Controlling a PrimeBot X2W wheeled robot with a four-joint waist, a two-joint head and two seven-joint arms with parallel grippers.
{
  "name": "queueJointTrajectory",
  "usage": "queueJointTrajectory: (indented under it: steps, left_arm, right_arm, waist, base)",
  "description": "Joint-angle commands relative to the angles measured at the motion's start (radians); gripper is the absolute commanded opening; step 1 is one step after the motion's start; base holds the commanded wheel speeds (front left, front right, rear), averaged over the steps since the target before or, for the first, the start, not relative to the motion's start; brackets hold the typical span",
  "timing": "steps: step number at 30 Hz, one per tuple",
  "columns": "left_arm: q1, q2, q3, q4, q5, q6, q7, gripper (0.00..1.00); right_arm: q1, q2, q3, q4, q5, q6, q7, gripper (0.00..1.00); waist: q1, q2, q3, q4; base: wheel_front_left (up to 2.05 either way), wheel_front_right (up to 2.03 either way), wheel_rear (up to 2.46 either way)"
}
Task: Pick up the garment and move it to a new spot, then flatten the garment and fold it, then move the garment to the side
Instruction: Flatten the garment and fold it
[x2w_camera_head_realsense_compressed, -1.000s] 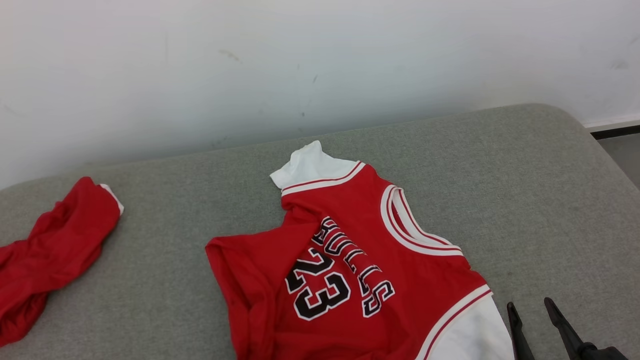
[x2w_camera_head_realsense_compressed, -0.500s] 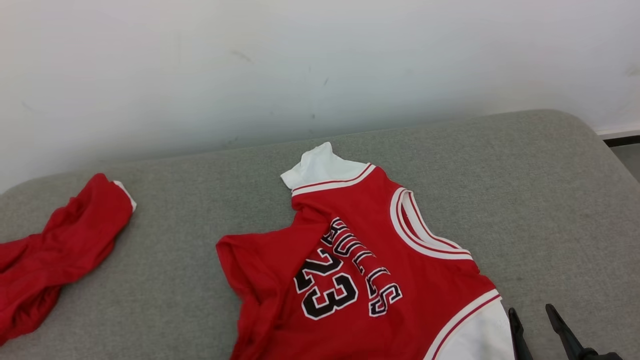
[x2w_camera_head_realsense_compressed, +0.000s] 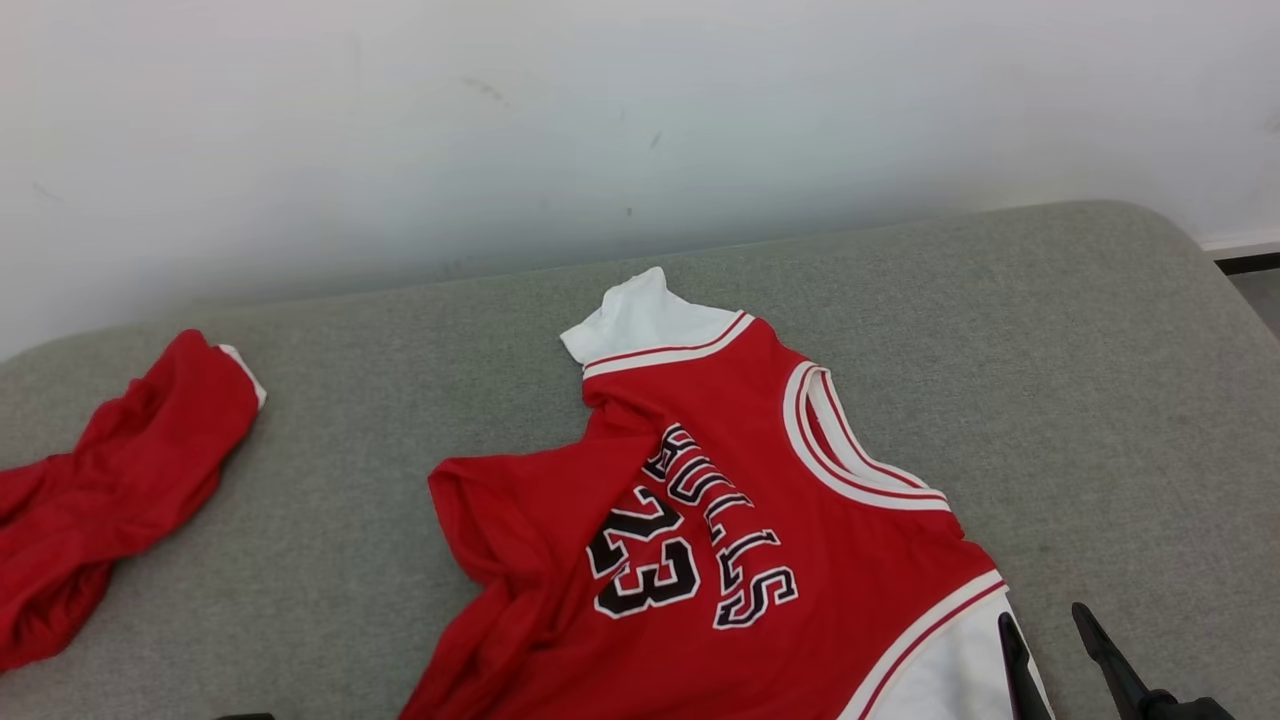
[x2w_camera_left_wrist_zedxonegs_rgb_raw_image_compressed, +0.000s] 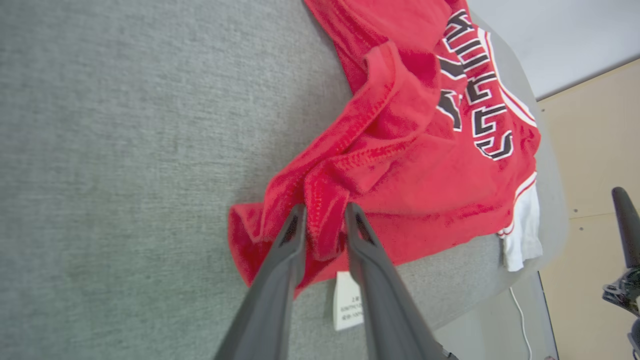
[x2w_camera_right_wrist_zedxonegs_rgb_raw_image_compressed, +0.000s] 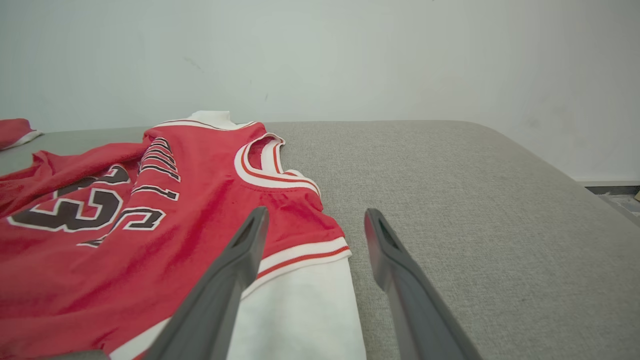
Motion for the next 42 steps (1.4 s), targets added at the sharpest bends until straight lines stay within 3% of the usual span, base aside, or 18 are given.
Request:
queueJointTrajectory:
  steps: [1, 11, 16, 21, 26, 33, 42]
  left_arm:
    - [-0.021, 0.018, 0.012, 0.028, 0.03, 0.011, -0.021, 1.0]
    - [-0.052, 0.019, 0.035, 0.089, 0.151, 0.047, -0.212, 1.0]
    - [-0.051, 0.002, 0.02, 0.068, 0.205, 0.037, -0.342, 1.0]
    - [-0.048, -0.029, -0.014, 0.048, 0.274, 0.025, -0.494, 1.0]
    - [-0.049, -0.068, -0.03, 0.066, 0.333, 0.041, -0.609, 1.0]
    - [-0.046, -0.111, 0.001, 0.076, 0.436, 0.06, -0.641, 1.0]
    - [0.004, -0.172, 0.073, 0.058, 0.536, 0.035, -0.641, 1.0]
  right_arm:
    - [-0.005, -0.001, 0.0, 0.002, 0.012, -0.002, 0.001, 1.0]
    - [0.001, 0.0, -0.008, 0.005, 0.01, -0.002, 0.001, 1.0]
    - [0.009, -0.004, -0.016, 0.003, 0.007, -0.002, 0.001, 1.0]
    - [0.005, -0.015, -0.033, -0.018, -0.003, -0.002, 0.001, 1.0]
    - [-0.007, -0.029, -0.04, -0.049, -0.018, -0.002, 0.001, 1.0]
    - [-0.024, -0.055, -0.016, -0.079, -0.031, -0.002, 0.001, 1.0]
    - [-0.022, -0.064, 0.014, -0.042, -0.026, -0.002, 0.001, 1.0]
  waist:
    - [0.0, 0.0, 0.004, -0.005]
    - [0.0, 0.0, -0.002, -0.01]
    - [0.0, 0.0, -0.02, 0.0]
    - [0.0, 0.0, -0.042, 0.012]
    - [0.0, 0.0, -0.062, 0.021]
    - [0.0, 0.0, -0.087, 0.027]
    - [0.0, 0.0, -0.115, 0.033]
  base:
    - [0.0, 0.0, 0.0]
    - [0.0, 0.0, 0.0]
    - [0.0, 0.0, 0.0]
    - [0.0, 0.0, 0.0]
    - [0.0, 0.0, 0.0]
    - [0.0, 0.0, 0.0]
    - [0.0, 0.0, 0.0]
